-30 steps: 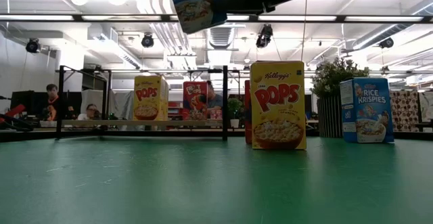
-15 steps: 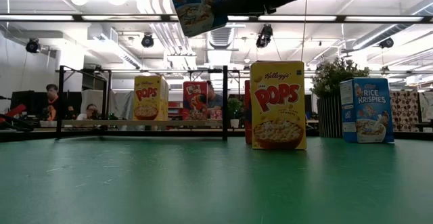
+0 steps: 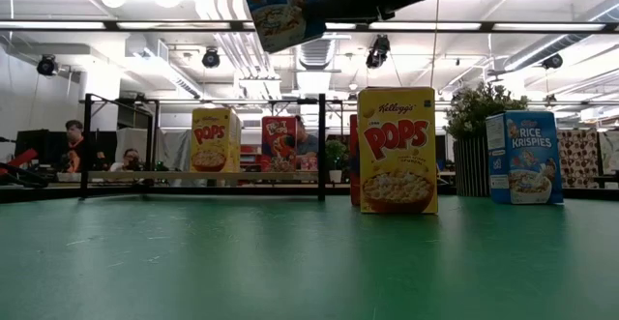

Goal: Stack cereal on shelf
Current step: Put the middle blue cereal box on the shelf

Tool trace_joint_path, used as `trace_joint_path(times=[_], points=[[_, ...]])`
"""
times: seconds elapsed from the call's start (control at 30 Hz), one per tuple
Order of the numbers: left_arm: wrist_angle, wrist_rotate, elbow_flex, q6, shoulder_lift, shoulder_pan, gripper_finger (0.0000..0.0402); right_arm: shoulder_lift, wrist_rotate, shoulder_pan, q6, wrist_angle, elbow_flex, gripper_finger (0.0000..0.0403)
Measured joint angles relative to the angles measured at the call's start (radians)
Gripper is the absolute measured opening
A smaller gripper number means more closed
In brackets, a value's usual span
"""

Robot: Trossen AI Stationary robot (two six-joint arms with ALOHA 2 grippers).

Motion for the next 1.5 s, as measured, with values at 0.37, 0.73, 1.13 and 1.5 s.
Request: trace_joint_path(times=[0.37, 0.73, 1.13, 1.5], points=[[-0.005, 0.001, 0.0, -0.014, 0.002, 0.0, 0.0229, 0.0, 0.0, 0.0, 0.006, 0.001, 0.0, 0.0224], [-0.04, 0.026, -0.062, -0.086, 0.002, -0.019, 0.0229, 0.0, -0.013, -0.002, 0.081, -0.04, 0.0, 0.0233], [0.164, -0.079, -0.313, -0.1, -0.089, -0.12, 0.0229, 0.076, -0.037, -0.004, 0.175, -0.162, 0.117, 0.028], [0.345, -0.262, -0.527, -0.104, -0.333, -0.177, 0.0229, 0.36, -0.039, -0.015, 0.207, -0.685, 0.515, 0.0287]])
